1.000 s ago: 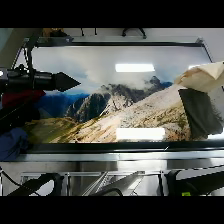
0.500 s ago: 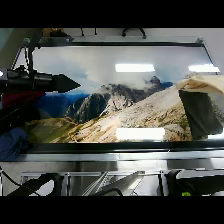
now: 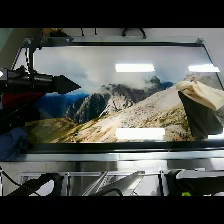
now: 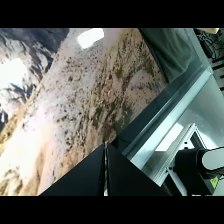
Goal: Fold the shirts.
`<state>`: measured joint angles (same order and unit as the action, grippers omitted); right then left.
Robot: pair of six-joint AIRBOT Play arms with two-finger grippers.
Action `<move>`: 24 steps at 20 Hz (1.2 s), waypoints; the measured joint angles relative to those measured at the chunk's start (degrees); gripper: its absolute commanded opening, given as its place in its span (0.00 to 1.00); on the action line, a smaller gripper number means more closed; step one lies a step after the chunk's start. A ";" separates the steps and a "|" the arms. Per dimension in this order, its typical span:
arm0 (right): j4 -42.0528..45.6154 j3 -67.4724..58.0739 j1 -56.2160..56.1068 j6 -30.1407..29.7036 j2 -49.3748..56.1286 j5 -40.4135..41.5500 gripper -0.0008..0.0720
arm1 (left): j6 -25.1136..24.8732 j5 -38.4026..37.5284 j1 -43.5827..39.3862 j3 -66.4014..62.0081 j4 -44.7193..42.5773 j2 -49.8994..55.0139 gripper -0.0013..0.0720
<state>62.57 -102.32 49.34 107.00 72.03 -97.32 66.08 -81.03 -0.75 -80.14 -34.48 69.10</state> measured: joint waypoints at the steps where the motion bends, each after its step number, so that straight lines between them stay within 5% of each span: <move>1: 2.71 0.90 0.02 0.24 -0.04 -1.29 0.65 | 0.00 0.00 0.00 0.00 0.00 0.00 0.04; 2: 5.20 1.51 0.02 0.22 -0.07 -2.54 0.90 | 0.00 0.00 0.00 0.00 0.02 0.00 0.04; 7: 13.53 3.04 0.00 -1.22 -0.09 -4.48 0.89 | 0.00 -0.02 0.00 0.00 0.00 0.00 0.04; 8: 13.68 3.15 -0.02 -1.55 -0.09 -4.50 0.86 | 0.00 -0.02 0.00 0.00 0.02 0.00 0.04; 10: 11.61 3.28 -0.15 -1.79 -0.09 -3.72 0.21 | 0.00 -0.02 0.00 0.00 0.02 0.00 0.04; 11: 9.46 3.30 -0.37 -2.05 -0.13 -2.62 0.04 | 0.00 0.00 0.00 0.00 0.02 0.00 0.04; 18: -0.48 7.89 -13.64 -7.91 -4.28 5.07 0.04 | 0.02 0.28 0.48 0.85 0.07 -1.75 0.04; 24: -2.03 42.42 -39.04 -14.58 -23.96 19.39 0.04 | 1.40 4.17 -3.63 25.27 -0.37 -15.58 0.04</move>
<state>60.53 -59.90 10.31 92.42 48.07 -77.93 67.48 -76.86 -4.38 -54.87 -34.85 53.52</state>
